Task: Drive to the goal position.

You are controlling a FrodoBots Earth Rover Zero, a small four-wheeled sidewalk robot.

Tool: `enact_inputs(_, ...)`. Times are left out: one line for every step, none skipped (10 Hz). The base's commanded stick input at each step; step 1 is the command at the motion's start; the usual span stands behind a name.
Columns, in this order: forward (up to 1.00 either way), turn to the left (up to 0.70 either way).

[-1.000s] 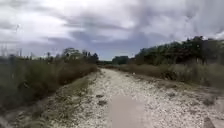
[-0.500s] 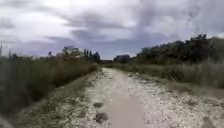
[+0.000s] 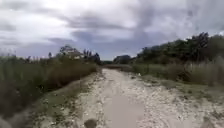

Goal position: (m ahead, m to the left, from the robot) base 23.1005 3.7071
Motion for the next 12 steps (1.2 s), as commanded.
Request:
enact_inputs(0.85, -0.34)
enact_inputs(0.85, -0.33)
enact_inputs(0.85, -0.05)
enact_inputs(0.85, 0.0)
enact_inputs(0.85, 0.0)
enact_inputs(0.85, 0.0)
enact_inputs(0.85, 0.0)
enact_inputs(0.85, 0.0)
enact_inputs(0.85, 0.0)
enact_inputs(0.85, 0.0)
enact_inputs(0.85, 0.0)
enact_inputs(0.85, 0.0)
